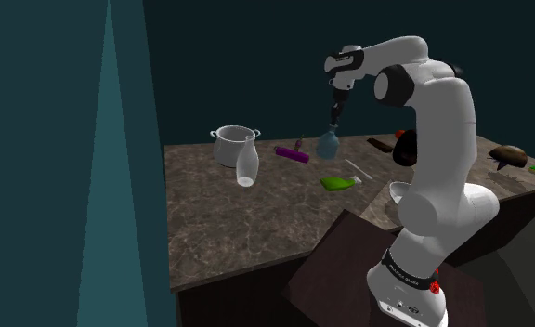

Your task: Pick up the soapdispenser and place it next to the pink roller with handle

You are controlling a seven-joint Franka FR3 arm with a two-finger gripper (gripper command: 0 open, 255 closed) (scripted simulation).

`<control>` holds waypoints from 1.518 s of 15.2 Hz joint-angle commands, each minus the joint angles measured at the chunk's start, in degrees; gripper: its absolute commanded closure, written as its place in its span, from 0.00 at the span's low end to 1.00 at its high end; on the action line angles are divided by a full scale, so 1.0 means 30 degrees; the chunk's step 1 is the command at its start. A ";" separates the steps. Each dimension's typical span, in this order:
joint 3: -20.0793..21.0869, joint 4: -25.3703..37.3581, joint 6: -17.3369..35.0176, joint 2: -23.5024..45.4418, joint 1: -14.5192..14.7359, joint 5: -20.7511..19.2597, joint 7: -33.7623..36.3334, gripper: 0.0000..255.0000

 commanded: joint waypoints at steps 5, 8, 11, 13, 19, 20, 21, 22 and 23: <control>0.0047 -0.1081 0.1392 0.0304 -0.0018 0.0103 -0.0145 1.00; 0.0082 -0.1590 0.2063 0.0474 0.0000 0.0157 -0.0170 1.00; 0.0122 -0.2041 0.2714 0.0681 0.0009 0.0219 -0.0198 1.00; 0.0152 -0.2311 0.3136 0.0838 0.0009 0.0265 -0.0219 1.00; 0.0254 -0.2995 0.4357 0.1391 -0.0010 0.0421 -0.0286 1.00; 0.0274 -0.3079 0.4549 0.1502 -0.0018 0.0451 -0.0298 1.00; 0.0291 -0.3167 0.4727 0.1594 -0.0023 0.0476 -0.0309 1.00; 0.0291 -0.3163 0.4725 0.1597 -0.0023 0.0477 -0.0309 1.00; 0.0291 -0.3159 0.4724 0.1599 -0.0024 0.0477 -0.0310 1.00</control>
